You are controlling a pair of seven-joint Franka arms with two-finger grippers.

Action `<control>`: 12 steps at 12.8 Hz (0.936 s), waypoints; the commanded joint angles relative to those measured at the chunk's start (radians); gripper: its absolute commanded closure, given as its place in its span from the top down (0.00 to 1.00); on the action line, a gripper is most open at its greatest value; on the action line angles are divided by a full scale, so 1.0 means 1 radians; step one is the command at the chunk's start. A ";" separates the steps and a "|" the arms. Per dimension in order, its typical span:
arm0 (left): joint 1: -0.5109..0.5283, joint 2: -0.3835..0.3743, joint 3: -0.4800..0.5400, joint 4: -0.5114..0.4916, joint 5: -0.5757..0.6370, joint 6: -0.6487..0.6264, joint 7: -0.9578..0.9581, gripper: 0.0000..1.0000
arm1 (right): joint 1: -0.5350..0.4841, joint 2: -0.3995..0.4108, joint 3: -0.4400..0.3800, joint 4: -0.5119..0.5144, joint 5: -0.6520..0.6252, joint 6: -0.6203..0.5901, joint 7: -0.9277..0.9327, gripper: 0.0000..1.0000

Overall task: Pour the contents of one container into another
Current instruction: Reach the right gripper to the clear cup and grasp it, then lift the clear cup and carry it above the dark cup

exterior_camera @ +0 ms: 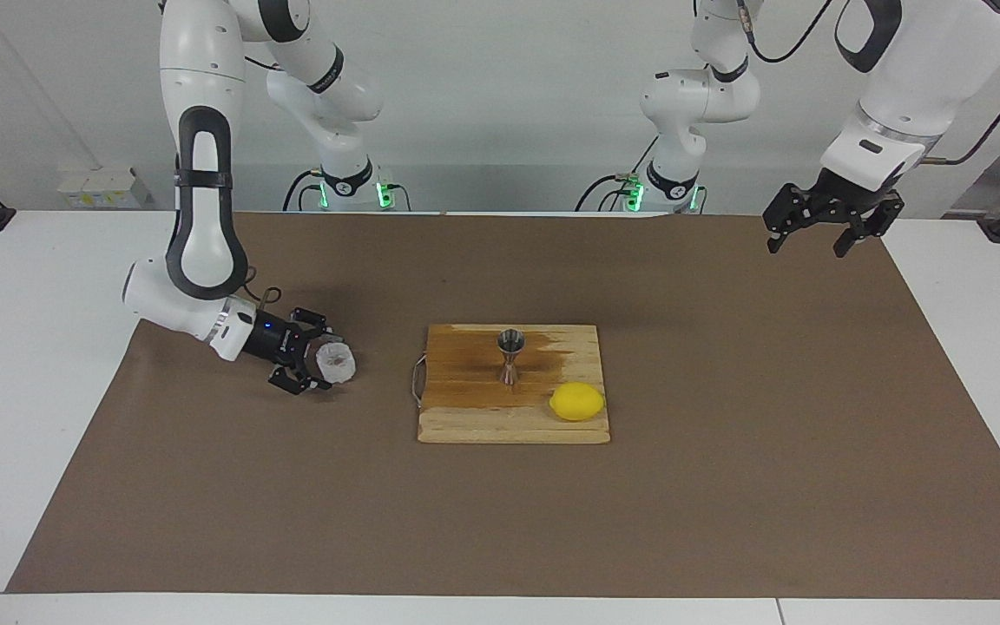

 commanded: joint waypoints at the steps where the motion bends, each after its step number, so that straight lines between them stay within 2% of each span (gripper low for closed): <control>1: 0.004 -0.030 0.001 -0.031 0.013 -0.003 0.014 1.00 | 0.012 -0.010 0.002 -0.019 0.027 0.029 -0.037 0.82; 2: 0.004 -0.030 0.001 -0.031 0.013 -0.003 0.014 1.00 | 0.018 -0.010 0.002 -0.016 0.026 0.040 -0.039 0.38; 3: 0.004 -0.030 0.001 -0.031 0.013 -0.003 0.014 1.00 | 0.035 -0.010 0.002 -0.015 0.020 0.064 -0.035 0.07; 4: 0.004 -0.030 0.001 -0.031 0.013 -0.003 0.014 1.00 | 0.048 -0.016 0.002 -0.015 0.020 0.093 -0.030 0.00; 6: 0.004 -0.030 0.001 -0.031 0.013 -0.003 0.014 1.00 | 0.083 -0.057 0.004 -0.006 0.015 0.136 0.025 0.00; 7: 0.004 -0.030 0.001 -0.031 0.013 -0.003 0.014 1.00 | 0.122 -0.089 0.007 -0.003 -0.003 0.158 0.113 0.00; 9: 0.004 -0.030 0.001 -0.031 0.013 -0.003 0.014 1.00 | 0.207 -0.121 0.004 0.037 -0.131 0.190 0.317 0.00; 12: 0.004 -0.030 0.001 -0.031 0.013 -0.003 0.014 1.00 | 0.309 -0.123 0.011 0.137 -0.350 0.190 0.641 0.00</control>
